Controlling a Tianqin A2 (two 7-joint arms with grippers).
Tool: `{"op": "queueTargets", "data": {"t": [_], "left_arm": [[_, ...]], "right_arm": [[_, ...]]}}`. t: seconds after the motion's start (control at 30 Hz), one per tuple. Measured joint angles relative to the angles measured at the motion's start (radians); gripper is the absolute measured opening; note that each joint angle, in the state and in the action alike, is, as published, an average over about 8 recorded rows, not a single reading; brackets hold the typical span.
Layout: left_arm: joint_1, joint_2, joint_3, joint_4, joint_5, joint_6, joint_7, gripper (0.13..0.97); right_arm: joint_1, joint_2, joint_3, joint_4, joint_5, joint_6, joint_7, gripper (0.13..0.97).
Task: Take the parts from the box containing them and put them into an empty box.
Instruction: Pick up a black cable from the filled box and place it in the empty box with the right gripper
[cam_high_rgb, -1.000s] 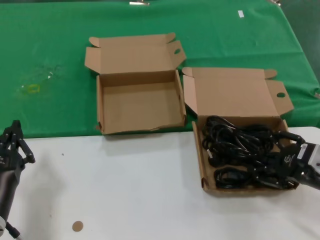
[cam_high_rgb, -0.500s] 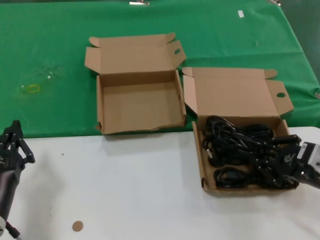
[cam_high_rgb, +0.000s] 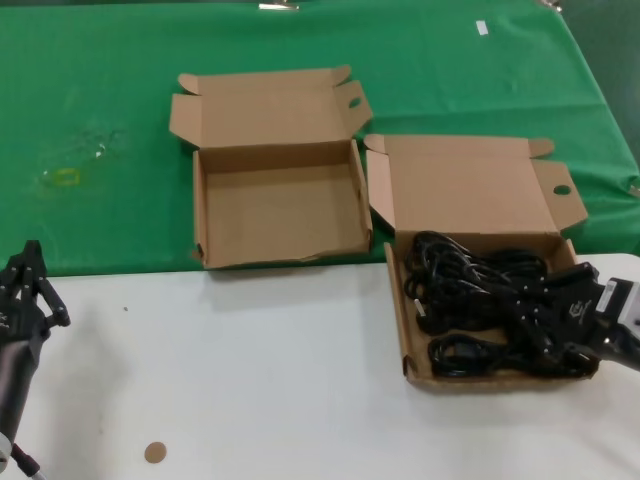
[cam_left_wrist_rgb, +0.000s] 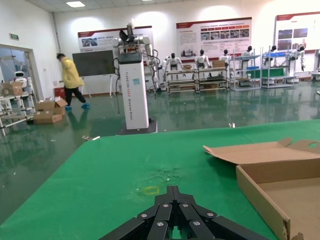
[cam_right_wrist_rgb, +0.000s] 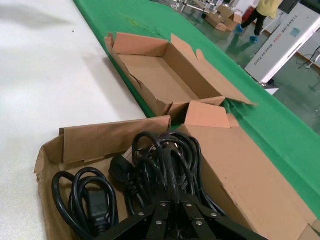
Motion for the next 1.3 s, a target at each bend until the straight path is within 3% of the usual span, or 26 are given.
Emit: {"op": "queueTargets", "data": {"t": [0.43, 0.73, 0.93, 1.3], "left_arm": [[0.000, 0.000, 0.000, 0.000, 0.000, 0.000, 0.000, 0.144], [0.000, 0.000, 0.000, 0.000, 0.000, 0.000, 0.000, 0.144], [0.000, 0.000, 0.000, 0.000, 0.000, 0.000, 0.000, 0.144], [0.000, 0.000, 0.000, 0.000, 0.000, 0.000, 0.000, 0.144]], "right_arm": [[0.017, 0.041, 0.021, 0.073, -0.019, 0.008, 0.051, 0.164], [0.150, 0.029, -0.032, 0.087, -0.101, -0.003, 0.131, 0.164], [0.309, -0.049, -0.116, 0.055, -0.207, -0.037, 0.197, 0.164], [0.574, -0.306, -0.270, -0.117, -0.399, -0.083, 0.275, 0.164]]}}
